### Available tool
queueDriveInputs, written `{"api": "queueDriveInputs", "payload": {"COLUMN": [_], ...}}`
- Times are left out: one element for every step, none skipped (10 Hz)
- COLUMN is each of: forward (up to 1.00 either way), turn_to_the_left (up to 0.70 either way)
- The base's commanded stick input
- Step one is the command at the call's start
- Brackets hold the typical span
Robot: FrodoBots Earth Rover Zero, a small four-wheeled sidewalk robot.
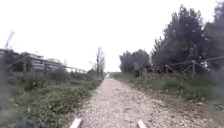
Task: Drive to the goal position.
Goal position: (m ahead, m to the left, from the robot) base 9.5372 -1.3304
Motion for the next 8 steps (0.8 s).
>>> {"api": "queueDriveInputs", "payload": {"forward": [0.70, 0.70, 0.70, 0.70, 0.70, 0.70, 0.70, 0.70], "turn_to_the_left": [0.00, 0.00, 0.00, 0.00, 0.00, 0.00, 0.00, 0.00]}}
